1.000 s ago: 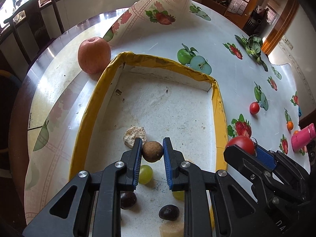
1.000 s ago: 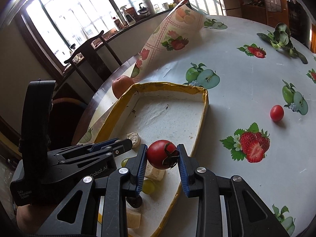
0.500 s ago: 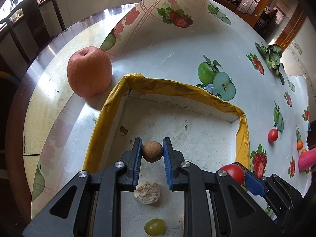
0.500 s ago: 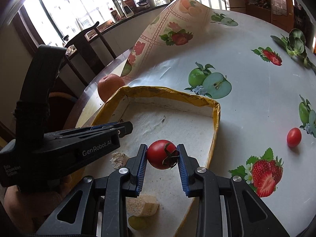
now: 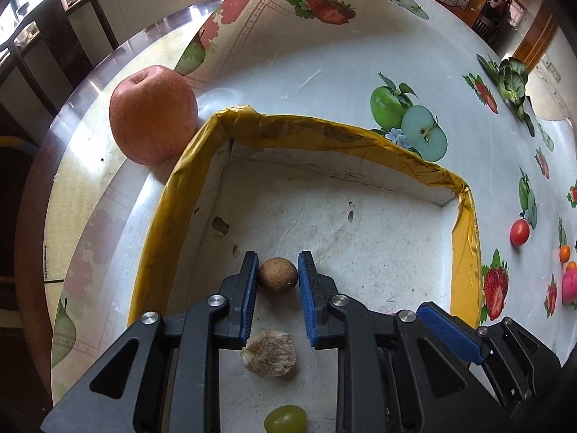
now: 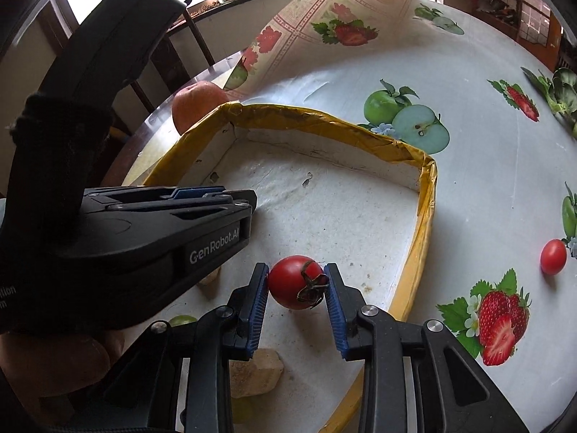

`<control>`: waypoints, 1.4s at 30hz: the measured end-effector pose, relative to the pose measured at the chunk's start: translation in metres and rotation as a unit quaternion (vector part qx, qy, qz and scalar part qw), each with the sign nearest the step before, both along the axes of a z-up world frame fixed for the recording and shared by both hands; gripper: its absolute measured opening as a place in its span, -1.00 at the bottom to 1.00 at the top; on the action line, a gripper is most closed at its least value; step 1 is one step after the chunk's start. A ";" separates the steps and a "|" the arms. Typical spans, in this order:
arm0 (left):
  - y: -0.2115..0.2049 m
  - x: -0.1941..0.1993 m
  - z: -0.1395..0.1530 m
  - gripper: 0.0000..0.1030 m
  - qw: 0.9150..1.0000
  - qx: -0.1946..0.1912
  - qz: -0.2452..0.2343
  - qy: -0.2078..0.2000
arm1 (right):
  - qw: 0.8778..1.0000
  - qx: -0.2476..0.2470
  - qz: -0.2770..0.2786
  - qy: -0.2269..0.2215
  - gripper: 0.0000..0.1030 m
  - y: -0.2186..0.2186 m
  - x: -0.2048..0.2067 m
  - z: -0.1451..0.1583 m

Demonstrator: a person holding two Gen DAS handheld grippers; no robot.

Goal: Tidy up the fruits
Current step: 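Carry the kiwi and cherry tomato over the yellow tray with both tools, then open both tools to drop the kiwi and tomato in the tray, then move the left tool to the red cherry tomato while the right tool approaches the orange mandarin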

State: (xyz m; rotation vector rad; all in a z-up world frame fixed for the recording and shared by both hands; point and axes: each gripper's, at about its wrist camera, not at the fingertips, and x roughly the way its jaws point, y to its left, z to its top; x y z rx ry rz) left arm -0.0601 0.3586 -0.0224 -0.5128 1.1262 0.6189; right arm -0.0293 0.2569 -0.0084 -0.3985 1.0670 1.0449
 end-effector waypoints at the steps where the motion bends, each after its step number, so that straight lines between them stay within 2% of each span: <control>1: 0.000 -0.002 0.002 -0.38 1.000 0.000 0.005 -0.004 | 1.000 0.006 -0.002 0.001 -0.04 -0.003 0.000 0.003; 3: 0.000 -0.009 0.009 -0.08 1.000 0.002 0.014 -0.015 | 1.000 0.015 -0.010 -0.005 0.07 -0.010 0.001 0.010; 4: -0.001 -0.012 0.013 -0.04 1.000 0.001 0.018 -0.021 | 1.000 0.021 -0.014 -0.005 0.07 -0.014 0.001 0.013; 12: -0.020 -0.023 0.035 -0.03 0.999 -0.007 0.014 -0.049 | 0.997 0.048 -0.051 0.012 0.07 -0.054 0.008 0.033; 22: -0.070 -0.004 0.059 -0.03 0.997 -0.009 -0.032 -0.071 | 0.994 0.052 -0.099 0.007 0.07 -0.124 0.020 0.044; 38: -0.150 0.037 0.065 -0.03 0.993 -0.018 -0.091 -0.074 | 0.982 0.036 -0.183 0.001 0.07 -0.225 0.060 0.037; 42: -0.163 0.047 0.060 -0.03 0.992 -0.022 -0.099 -0.070 | 0.978 0.017 -0.206 -0.013 0.07 -0.246 0.075 0.030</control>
